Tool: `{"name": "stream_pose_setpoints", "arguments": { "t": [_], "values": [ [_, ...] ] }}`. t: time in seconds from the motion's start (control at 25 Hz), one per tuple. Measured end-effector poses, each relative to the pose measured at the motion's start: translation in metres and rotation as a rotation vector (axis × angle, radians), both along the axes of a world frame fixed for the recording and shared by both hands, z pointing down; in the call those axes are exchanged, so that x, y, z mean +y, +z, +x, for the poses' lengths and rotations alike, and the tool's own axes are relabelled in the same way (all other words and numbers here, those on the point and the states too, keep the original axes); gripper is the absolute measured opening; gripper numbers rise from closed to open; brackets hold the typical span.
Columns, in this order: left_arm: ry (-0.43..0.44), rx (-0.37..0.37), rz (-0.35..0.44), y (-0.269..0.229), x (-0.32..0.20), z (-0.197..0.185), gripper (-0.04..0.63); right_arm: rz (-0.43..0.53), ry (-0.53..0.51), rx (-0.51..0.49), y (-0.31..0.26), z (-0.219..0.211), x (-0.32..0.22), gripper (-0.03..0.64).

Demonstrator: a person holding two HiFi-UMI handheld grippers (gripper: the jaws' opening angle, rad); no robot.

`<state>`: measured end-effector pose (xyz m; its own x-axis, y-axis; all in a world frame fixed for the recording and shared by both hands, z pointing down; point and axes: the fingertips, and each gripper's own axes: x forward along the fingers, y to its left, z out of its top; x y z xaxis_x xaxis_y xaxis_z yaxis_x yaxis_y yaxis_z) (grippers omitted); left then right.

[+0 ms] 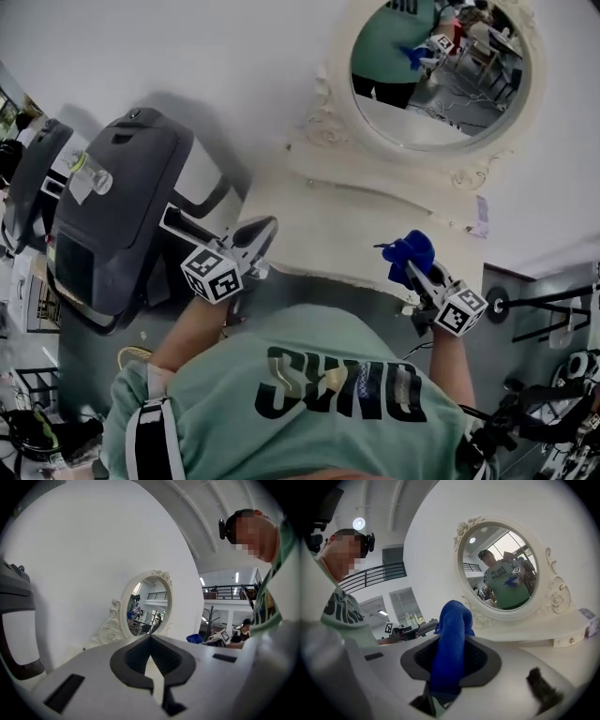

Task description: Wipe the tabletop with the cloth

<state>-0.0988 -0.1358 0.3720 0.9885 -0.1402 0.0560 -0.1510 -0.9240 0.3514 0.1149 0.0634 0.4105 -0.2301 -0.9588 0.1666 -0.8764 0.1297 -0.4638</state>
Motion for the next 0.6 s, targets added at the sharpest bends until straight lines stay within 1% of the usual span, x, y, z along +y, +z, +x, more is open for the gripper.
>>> {"name": "stream_pose_setpoints", "arguments": {
  "t": [0.08, 0.2, 0.32, 0.48, 0.52, 0.6],
  "values": [
    [-0.032, -0.017, -0.008, 0.005, -0.022, 0.007, -0.003, -0.026, -0.037, -0.001, 0.009, 0.006, -0.026, 0.117],
    [-0.107, -0.057, -0.009, 0.016, -0.052, 0.019, -0.003, -0.067, -0.119, 0.009, 0.027, 0.023, -0.069, 0.117],
    [-0.199, -0.081, -0.019, 0.023, -0.075, 0.030, -0.003, -0.068, -0.221, 0.003, 0.039, 0.038, -0.114, 0.117],
    [-0.361, -0.116, -0.044, 0.032, -0.081, 0.012, -0.003, -0.066, -0.413, 0.018, 0.048, 0.038, -0.177, 0.117],
    [-0.400, -0.124, -0.049, 0.035, -0.082, 0.005, -0.003, -0.070, -0.455, 0.034, 0.050, 0.035, -0.195, 0.117],
    [-0.466, -0.133, -0.064, 0.040, -0.084, -0.008, -0.003, -0.093, -0.524, 0.097, 0.057, 0.023, -0.231, 0.117]
  ]
}}
